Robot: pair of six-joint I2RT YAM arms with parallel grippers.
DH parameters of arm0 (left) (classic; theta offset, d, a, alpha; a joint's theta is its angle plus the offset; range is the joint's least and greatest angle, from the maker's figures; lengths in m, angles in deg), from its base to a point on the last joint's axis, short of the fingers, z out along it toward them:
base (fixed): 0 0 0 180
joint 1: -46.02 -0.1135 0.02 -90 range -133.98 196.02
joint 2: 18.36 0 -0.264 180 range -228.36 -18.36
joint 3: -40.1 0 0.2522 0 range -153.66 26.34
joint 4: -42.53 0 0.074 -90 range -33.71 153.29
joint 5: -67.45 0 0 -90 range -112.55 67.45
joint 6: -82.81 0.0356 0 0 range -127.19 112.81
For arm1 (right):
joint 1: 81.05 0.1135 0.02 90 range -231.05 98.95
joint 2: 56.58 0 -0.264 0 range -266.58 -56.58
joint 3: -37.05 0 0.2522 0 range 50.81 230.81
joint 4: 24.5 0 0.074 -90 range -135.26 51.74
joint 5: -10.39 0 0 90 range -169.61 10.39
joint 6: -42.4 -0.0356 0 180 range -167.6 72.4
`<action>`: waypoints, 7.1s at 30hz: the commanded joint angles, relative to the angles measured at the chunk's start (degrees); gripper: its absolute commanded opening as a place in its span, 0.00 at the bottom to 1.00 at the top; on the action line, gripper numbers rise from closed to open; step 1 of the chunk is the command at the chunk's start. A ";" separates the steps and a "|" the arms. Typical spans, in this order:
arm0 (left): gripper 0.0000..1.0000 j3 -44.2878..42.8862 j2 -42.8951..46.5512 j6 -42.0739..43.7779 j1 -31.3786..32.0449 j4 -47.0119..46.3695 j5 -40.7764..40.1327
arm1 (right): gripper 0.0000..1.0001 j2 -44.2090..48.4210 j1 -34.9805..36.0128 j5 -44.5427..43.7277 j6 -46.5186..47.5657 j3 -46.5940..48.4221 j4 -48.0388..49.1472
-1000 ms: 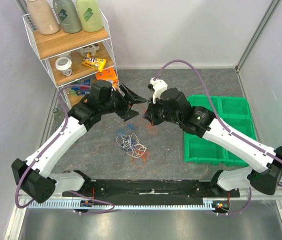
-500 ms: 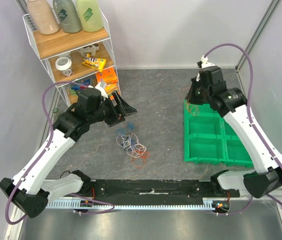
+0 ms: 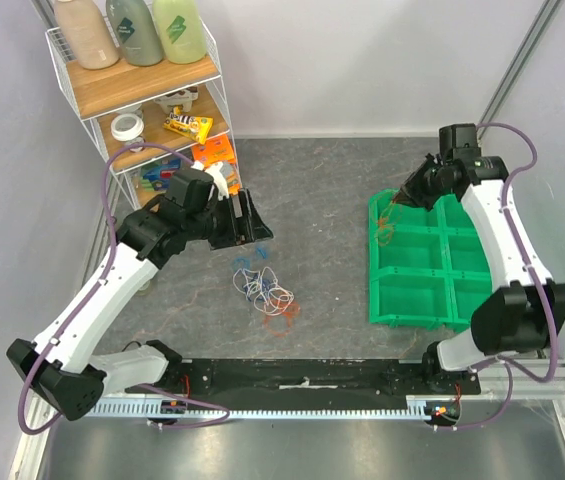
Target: Untangle the cables
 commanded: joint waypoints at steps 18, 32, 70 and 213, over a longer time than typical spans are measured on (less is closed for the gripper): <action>0.75 -1.81 5.63 9.11 -0.02 5.71 -4.07 | 0.00 -21.36 -16.17 -8.13 -7.45 0.79 19.97; 0.73 -7.26 0.80 5.32 -0.02 5.80 -2.32 | 0.00 -5.64 -4.12 3.05 -20.54 -9.66 29.98; 0.77 -10.16 -0.17 10.16 0.07 10.72 -2.67 | 0.00 -4.67 -5.09 -14.16 2.74 -15.38 25.69; 0.91 19.29 3.88 10.86 -1.34 -11.95 7.26 | 0.00 -3.09 33.05 28.09 22.87 -21.97 48.01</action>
